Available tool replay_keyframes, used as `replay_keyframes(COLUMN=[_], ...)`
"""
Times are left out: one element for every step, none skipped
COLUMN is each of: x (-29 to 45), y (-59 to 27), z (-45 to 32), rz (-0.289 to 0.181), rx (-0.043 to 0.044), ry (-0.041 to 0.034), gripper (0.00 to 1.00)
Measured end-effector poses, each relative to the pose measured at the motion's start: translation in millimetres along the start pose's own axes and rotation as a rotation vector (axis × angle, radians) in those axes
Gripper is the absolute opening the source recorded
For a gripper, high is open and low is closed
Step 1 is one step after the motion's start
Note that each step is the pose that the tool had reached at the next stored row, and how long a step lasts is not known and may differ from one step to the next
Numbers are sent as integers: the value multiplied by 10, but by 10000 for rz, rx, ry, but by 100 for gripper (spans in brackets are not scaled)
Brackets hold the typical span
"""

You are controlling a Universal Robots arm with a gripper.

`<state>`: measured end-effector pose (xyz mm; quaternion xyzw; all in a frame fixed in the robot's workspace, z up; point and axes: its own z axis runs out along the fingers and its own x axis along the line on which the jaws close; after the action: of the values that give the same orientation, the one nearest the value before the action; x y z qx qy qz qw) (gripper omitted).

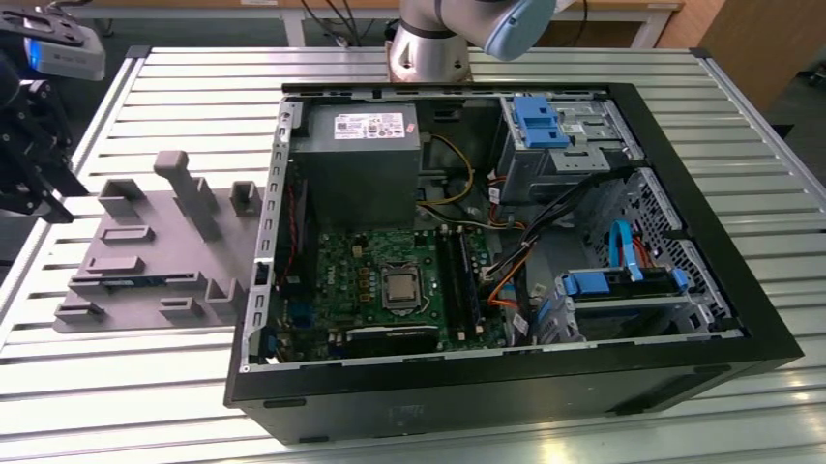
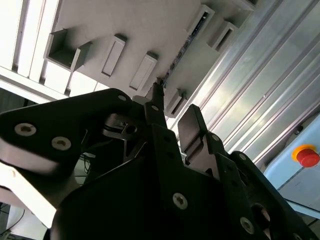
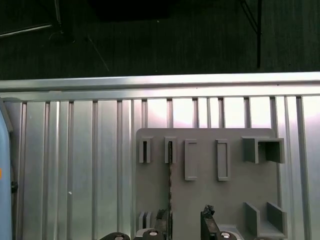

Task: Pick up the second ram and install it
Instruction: 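Pick up the second ram and move it above second insertion slot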

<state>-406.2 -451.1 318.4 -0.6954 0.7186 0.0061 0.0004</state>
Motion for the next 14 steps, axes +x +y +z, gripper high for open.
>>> replay_keyframes(x=[1, 2, 2, 2, 2, 2, 2, 2, 2, 2, 2, 2, 2, 2], y=[0, 0, 0, -1, 0, 0, 0, 0, 0, 0, 0, -1, 0, 0], z=[15, 25, 27, 26, 27, 28, 29, 29, 29, 29, 29, 29, 29, 29], rz=[-1, 0, -1, -1, 0, 0, 0, 0, 0, 0, 0, 0, -1, 0], rx=[0, 0, -2, -2, -2, -1, 0, 0, 0, 0, 0, 0, -1, 0], ry=[0, 0, 1, 2, 2, 1, 0, 0, 0, 0, 0, 0, 0, 0], gripper=[39, 39, 39, 39, 39, 39, 39, 39, 39, 39, 39, 39, 39, 39])
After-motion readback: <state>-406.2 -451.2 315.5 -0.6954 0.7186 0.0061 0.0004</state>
